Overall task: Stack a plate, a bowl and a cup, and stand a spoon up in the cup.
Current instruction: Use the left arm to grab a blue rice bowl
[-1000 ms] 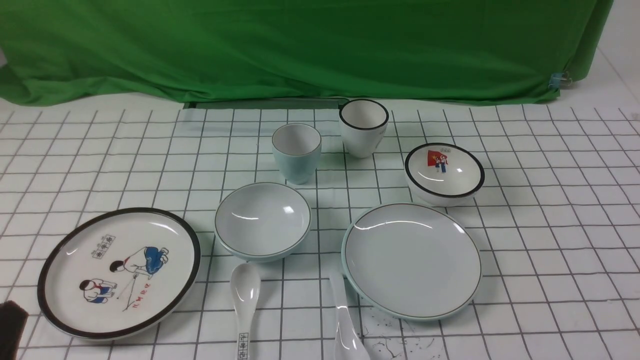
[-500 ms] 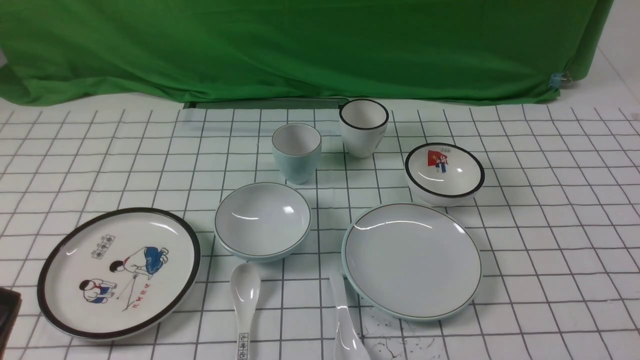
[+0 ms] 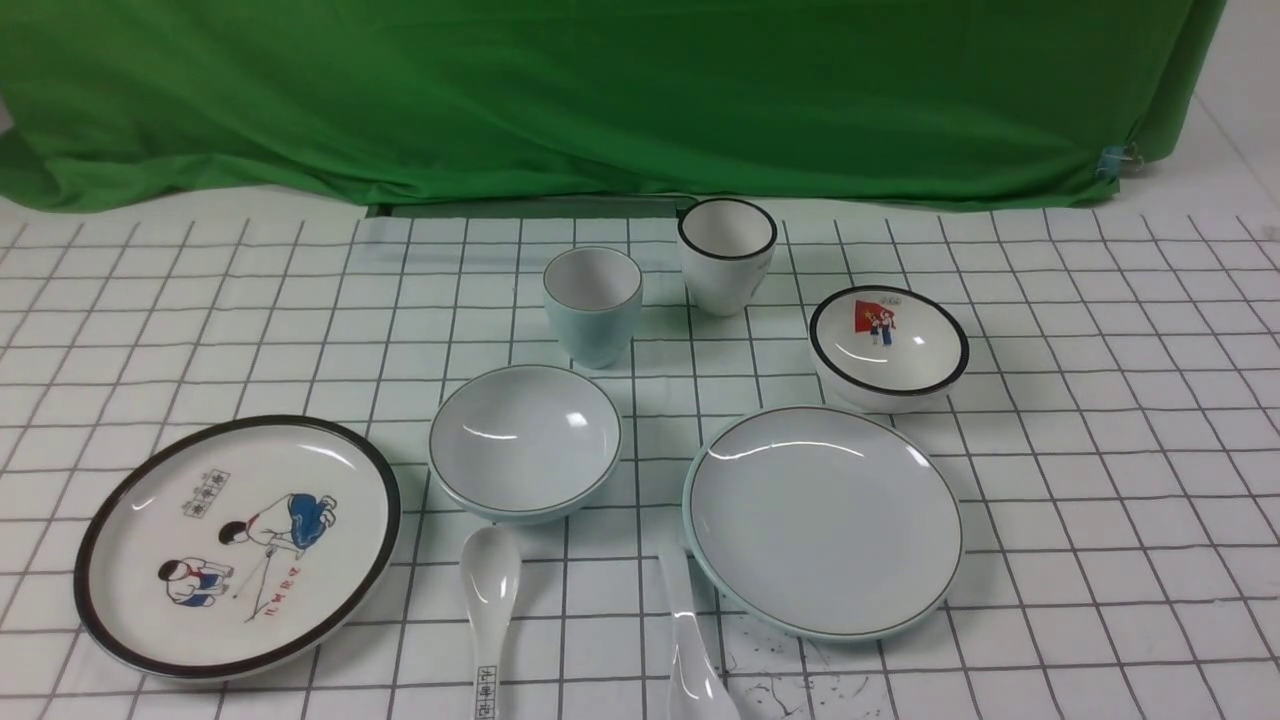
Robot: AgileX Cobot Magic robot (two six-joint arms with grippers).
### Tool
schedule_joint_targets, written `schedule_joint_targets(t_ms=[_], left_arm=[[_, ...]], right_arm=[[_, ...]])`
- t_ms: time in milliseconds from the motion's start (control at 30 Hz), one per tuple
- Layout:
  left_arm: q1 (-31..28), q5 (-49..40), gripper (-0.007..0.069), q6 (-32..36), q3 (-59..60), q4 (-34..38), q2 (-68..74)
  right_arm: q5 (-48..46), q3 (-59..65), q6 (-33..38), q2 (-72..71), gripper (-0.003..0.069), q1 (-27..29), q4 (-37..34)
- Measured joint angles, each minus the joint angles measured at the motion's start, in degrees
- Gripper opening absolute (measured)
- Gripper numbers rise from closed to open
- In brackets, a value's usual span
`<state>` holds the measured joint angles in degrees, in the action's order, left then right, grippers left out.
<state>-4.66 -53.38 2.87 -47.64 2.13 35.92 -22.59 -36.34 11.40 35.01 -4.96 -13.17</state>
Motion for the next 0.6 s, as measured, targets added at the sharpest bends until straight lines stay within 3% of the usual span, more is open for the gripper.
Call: schedule_joint_targets(t_ms=[167,400,600], left_arm=[[3.5,-10.5,-0.0021,3.9,-9.7,-2.1,12.8],[13.6,-12.4,-0.0013,4.6,-14.2,-3.1,24.8],[18.1,-12.5,-0.0010,5.2,-20.3,-3.0,36.4]], right_arm=[[-15.6,-13.3,6.2,14.2,0.0011,-2.7,0.1],[-26.8,-20.2,10.1,27.4,0.0011,-14.5,1.2],[-34.7,-24.7,12.5,37.9,0.0011,-21.9,1.7]])
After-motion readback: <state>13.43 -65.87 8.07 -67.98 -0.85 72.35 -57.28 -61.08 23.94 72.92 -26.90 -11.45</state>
